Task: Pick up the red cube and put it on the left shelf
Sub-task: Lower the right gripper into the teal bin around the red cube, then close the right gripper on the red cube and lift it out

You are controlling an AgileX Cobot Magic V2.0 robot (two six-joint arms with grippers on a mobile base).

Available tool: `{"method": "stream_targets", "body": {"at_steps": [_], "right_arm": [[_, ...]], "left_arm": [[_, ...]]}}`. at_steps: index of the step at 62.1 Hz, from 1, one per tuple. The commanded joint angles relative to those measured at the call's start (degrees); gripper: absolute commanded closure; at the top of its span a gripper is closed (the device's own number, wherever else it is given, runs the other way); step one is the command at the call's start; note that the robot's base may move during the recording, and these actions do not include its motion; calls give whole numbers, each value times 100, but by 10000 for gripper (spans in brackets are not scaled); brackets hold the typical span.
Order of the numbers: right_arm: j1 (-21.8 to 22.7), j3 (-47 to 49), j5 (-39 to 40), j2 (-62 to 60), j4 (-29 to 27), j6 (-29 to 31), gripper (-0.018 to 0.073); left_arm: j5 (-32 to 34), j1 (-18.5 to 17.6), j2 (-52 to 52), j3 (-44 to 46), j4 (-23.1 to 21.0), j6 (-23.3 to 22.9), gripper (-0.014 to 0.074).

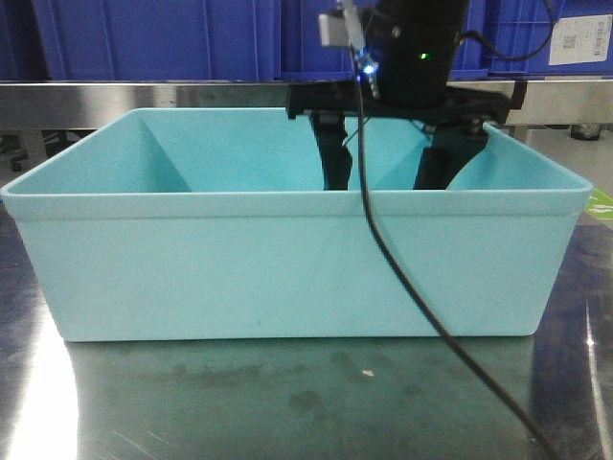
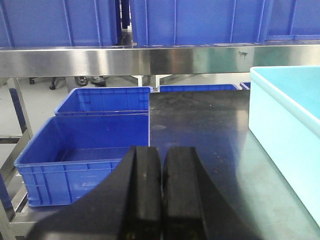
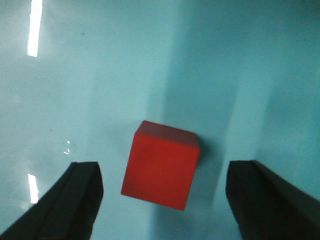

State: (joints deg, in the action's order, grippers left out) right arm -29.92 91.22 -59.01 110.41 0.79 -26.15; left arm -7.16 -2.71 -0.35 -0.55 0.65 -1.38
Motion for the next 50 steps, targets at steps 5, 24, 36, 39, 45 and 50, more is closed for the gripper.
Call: {"method": "stream_targets", "body": {"at_steps": [5,24,36,39,45,50], "right_arm": [[19,197,239,-65,-79,6,-57],[19,209,322,23,-79,6,62],[19,217,302,23,-79,6,300],[19,238,301,10,-79,6,330],[19,238,301,-90,-79,6,361],[19,238,314,-253,-79,23,365]], "left_arm": [[494,3,-94,-132,-29,-5,495],[494,3,-94,-132,-29,-5,495],[494,3,-94,-132,-29,-5,495],[494,3,-94,-132,-29,-5,495],[494,3,-94,-132,-29,-5,495],[494,3,-94,-132,-29,-5,495]]}}
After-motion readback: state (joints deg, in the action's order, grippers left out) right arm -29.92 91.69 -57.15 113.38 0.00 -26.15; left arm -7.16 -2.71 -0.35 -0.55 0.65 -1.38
